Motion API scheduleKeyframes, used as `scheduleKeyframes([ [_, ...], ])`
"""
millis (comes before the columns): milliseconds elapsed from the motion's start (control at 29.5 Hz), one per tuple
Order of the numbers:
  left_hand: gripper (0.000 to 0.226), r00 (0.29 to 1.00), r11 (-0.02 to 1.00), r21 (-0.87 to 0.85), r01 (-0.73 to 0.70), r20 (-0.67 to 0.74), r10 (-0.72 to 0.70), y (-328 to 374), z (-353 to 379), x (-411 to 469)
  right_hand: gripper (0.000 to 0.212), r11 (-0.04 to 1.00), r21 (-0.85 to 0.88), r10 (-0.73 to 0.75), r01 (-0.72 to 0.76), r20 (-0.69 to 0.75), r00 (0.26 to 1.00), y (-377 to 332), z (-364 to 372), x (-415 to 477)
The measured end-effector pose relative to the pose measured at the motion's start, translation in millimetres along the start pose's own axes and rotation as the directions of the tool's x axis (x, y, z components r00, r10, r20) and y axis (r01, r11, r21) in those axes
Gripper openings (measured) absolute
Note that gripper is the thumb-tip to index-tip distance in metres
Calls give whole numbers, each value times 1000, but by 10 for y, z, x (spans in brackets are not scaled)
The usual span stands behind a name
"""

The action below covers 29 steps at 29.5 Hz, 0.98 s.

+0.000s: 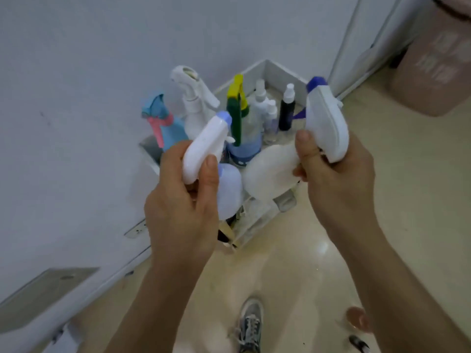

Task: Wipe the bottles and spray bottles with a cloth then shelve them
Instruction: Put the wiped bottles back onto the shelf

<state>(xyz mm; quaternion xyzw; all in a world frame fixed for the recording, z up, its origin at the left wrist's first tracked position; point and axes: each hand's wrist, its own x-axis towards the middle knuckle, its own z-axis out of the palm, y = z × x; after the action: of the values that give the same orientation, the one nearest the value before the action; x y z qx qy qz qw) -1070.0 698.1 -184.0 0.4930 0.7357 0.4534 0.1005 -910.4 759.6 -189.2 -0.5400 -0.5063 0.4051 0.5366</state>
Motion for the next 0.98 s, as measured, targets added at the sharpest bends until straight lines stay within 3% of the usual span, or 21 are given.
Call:
scheduleKeyframes([
  [237, 47, 994, 992, 88, 90, 55, -95, -515, 12, 414, 29, 996, -67, -37, 55, 247, 968, 365, 699, -87],
  [305, 46, 992, 990, 97, 98, 67, -105, -547, 47, 459, 32, 994, -84, -37, 65, 299, 953, 397, 770, -72],
  [407, 47, 981, 981, 115, 159, 96, -170, -564, 104, 515, 30, 988, -136, -1, 69, 445, 895, 360, 806, 65],
  [508, 55, 969, 975, 75, 210, 116, -218, -572, 101, 584, 34, 937, -289, -7, 198, 551, 835, 358, 871, 178],
  [576, 63, 952, 957, 13, 291, 98, -291, -633, 106, 646, 42, 882, -369, -72, 292, 508, 858, 398, 956, 177],
  [644, 71, 941, 944, -9, 329, 87, -327, -663, 116, 682, 52, 872, -400, -99, 281, 419, 903, 438, 1013, 138],
  [779, 82, 932, 932, -28, 361, 30, -360, -555, 122, 623, 72, 917, -276, -179, 289, 362, 915, 475, 857, 11],
  [847, 83, 952, 953, -5, 302, -60, -301, -430, 93, 469, 75, 933, -233, -183, 273, 344, 921, 460, 629, -62],
  [915, 65, 982, 990, -9, 143, -125, -143, -280, 91, 224, 70, 942, -239, -151, 235, 321, 935, 457, 350, -146],
  [983, 42, 1000, 999, -49, 12, -18, -13, -98, 205, -117, 62, 953, -248, -112, 175, 250, 962, 496, -52, -263],
])
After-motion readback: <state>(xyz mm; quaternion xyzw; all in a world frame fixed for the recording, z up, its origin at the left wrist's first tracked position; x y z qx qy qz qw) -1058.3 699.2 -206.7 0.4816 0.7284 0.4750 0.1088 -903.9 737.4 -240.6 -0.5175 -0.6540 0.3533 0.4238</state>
